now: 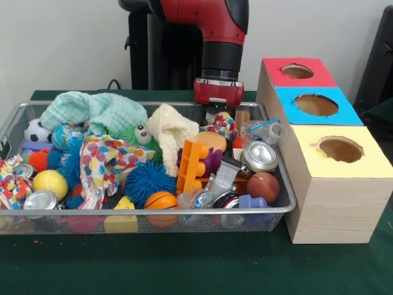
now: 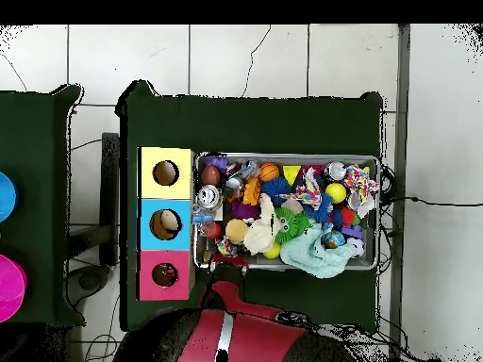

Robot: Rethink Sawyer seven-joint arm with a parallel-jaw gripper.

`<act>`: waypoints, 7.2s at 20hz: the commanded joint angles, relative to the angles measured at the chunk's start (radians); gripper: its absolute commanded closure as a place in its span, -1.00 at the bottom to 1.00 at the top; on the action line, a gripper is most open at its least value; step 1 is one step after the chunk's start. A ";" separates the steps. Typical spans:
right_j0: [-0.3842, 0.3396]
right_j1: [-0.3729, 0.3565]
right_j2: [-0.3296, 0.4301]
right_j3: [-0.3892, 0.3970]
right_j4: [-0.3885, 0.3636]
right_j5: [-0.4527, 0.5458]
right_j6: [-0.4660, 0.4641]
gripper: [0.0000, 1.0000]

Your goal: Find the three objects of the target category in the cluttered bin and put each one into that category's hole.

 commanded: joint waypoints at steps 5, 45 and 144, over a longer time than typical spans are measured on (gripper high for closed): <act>0.058 -0.098 -0.062 0.007 0.161 0.293 0.124 -1.00; -0.053 -0.180 -0.178 -0.416 -0.272 0.454 0.017 -1.00; -0.725 -0.135 0.513 -0.545 -0.813 1.026 0.071 -1.00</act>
